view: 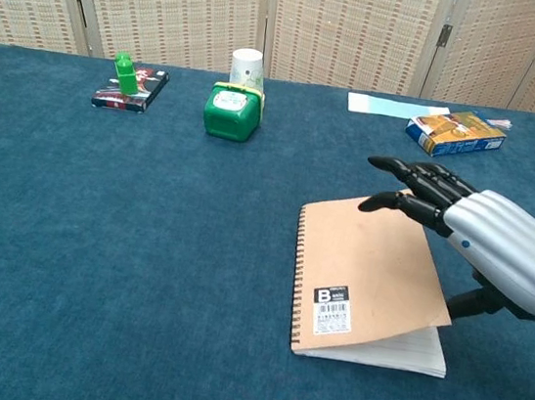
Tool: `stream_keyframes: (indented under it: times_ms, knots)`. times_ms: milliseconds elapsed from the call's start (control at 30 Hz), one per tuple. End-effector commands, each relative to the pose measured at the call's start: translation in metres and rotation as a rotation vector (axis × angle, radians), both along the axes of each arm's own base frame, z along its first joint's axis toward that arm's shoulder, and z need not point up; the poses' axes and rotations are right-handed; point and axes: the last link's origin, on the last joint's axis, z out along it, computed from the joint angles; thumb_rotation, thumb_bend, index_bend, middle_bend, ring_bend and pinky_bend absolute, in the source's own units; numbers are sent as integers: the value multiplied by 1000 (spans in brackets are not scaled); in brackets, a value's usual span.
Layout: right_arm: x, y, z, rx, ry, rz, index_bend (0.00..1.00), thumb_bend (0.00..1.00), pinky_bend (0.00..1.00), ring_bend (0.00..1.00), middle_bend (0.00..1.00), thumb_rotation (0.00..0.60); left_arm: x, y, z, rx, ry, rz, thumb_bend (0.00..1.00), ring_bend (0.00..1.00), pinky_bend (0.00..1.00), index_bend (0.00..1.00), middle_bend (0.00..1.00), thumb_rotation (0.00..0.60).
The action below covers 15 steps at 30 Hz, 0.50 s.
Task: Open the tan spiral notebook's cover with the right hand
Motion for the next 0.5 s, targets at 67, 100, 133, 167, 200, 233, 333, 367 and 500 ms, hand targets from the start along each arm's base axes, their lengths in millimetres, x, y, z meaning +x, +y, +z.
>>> stream_keyframes:
  times_ms: [67, 100, 133, 167, 200, 233, 333, 367, 500]
  knots:
    - [17, -7, -3, -11, -4, 35, 197, 215, 0, 0, 0, 600, -1, 0, 1, 6, 2, 6, 128, 75, 174, 74, 156, 539]
    - [20, -8, -3, -13, -5, 40, 197, 215, 0, 0, 0, 600, -1, 0, 2, 9, 3, 8, 128, 75, 174, 74, 156, 542]
    - [25, -10, -3, -16, -8, 50, 197, 216, 0, 0, 0, 600, -2, 0, 3, 15, 2, 13, 128, 75, 174, 74, 156, 545]
    - [29, -12, -3, -20, -10, 58, 197, 216, 0, 0, 0, 600, -2, 0, 4, 18, 0, 16, 128, 75, 174, 74, 156, 547]
    - [34, -14, -2, -27, -15, 70, 197, 216, 0, 0, 0, 600, -3, 0, 5, 21, -3, 21, 128, 75, 174, 74, 156, 549]
    - [38, -15, -2, -30, -19, 75, 197, 216, 0, 0, 0, 600, -3, 0, 6, 24, -5, 23, 128, 75, 174, 74, 156, 550]
    - [53, -20, -1, -37, -33, 101, 189, 215, 0, 0, 0, 600, -5, 1, 9, 32, -7, 36, 128, 75, 174, 74, 156, 552]
    - [57, -22, -2, -35, -32, 105, 185, 216, 0, 0, 0, 600, -6, 1, 9, 33, -6, 38, 128, 75, 174, 74, 156, 552]
    - [75, -28, -10, -19, -34, 117, 148, 216, 0, 0, 0, 600, -7, 1, 11, 39, -11, 43, 128, 75, 173, 73, 156, 551]
